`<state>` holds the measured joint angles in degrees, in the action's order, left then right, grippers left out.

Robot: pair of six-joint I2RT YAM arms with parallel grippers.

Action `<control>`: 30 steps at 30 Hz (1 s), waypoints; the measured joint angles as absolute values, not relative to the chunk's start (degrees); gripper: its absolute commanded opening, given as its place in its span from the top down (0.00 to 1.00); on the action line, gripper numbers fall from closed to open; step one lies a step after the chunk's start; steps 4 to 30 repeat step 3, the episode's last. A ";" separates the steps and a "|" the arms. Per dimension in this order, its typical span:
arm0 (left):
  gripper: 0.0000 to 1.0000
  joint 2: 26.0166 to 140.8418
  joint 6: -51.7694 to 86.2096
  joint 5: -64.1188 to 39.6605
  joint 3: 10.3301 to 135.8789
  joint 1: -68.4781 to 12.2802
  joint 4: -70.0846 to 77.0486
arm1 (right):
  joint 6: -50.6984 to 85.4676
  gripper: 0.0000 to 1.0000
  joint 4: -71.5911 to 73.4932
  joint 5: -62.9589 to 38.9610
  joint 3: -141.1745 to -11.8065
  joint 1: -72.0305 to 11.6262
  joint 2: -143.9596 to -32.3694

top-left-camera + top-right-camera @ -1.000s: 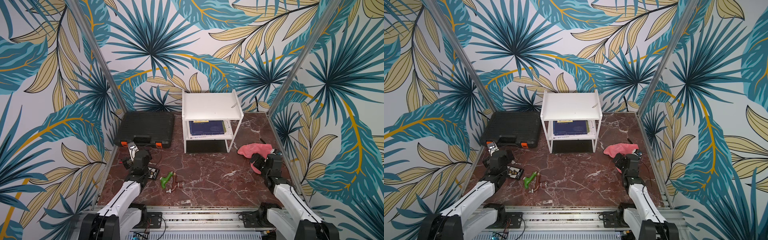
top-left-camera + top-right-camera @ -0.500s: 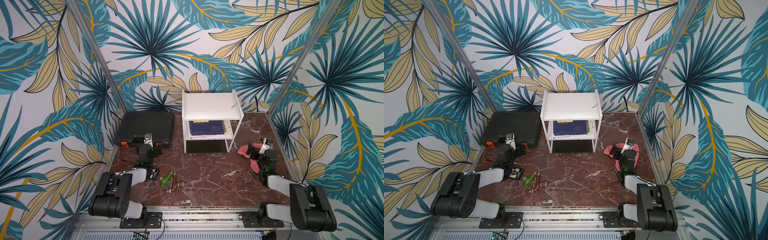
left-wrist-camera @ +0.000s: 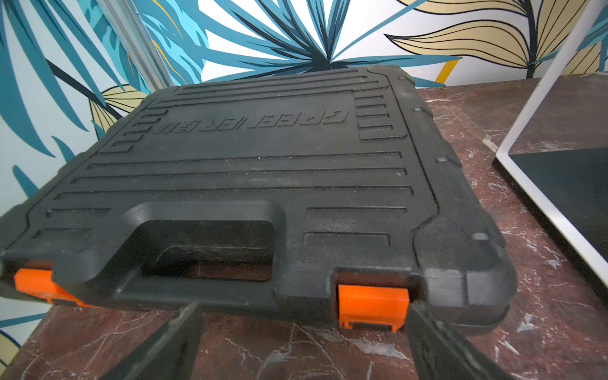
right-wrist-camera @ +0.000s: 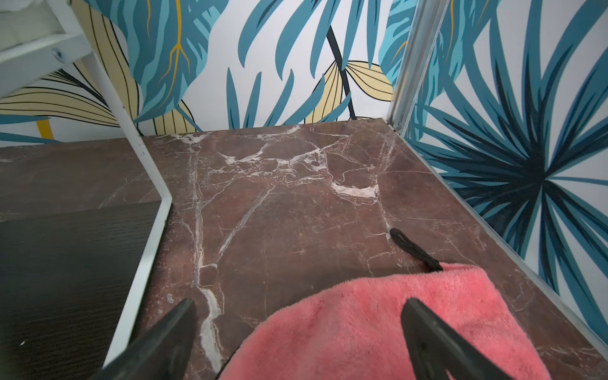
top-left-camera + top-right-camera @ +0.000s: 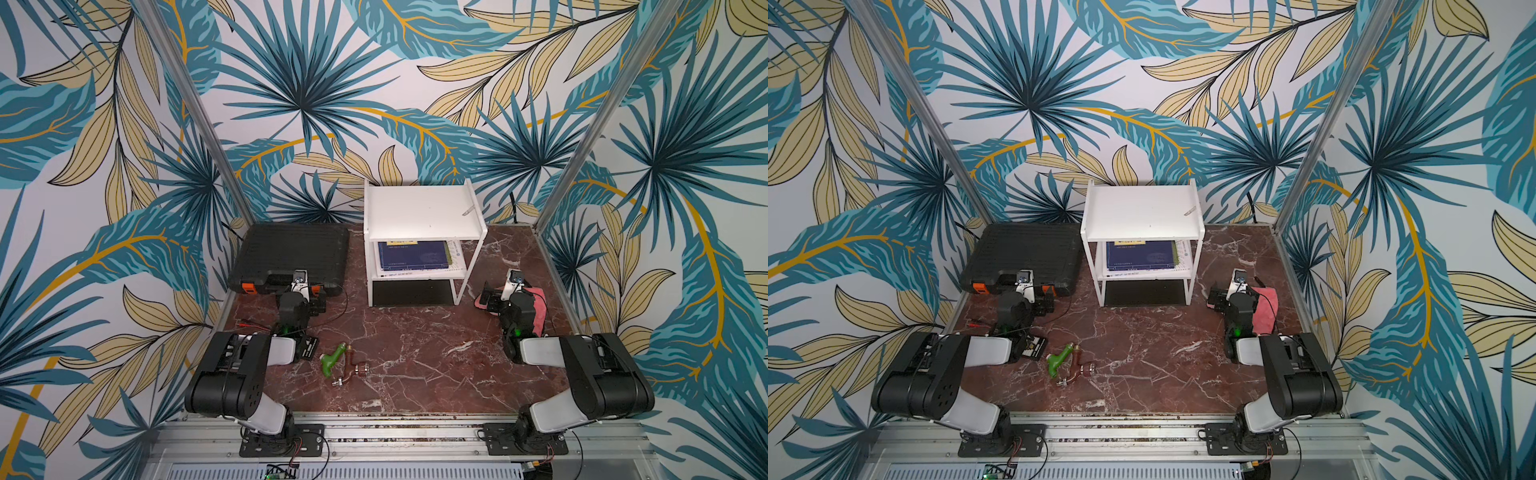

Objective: Wipe the bookshelf clean with a cloth
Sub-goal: Reset both arms

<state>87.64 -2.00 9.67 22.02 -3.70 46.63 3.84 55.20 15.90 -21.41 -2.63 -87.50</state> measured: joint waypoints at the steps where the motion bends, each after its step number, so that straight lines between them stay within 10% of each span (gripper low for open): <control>1: 0.00 87.64 -2.00 9.67 22.02 -3.70 46.63 | 3.79 0.01 54.98 16.14 -21.41 -2.63 -87.50; 30: 0.00 87.64 -2.13 9.61 22.02 -3.70 46.63 | 3.62 0.00 54.89 16.38 -21.41 -2.63 -87.50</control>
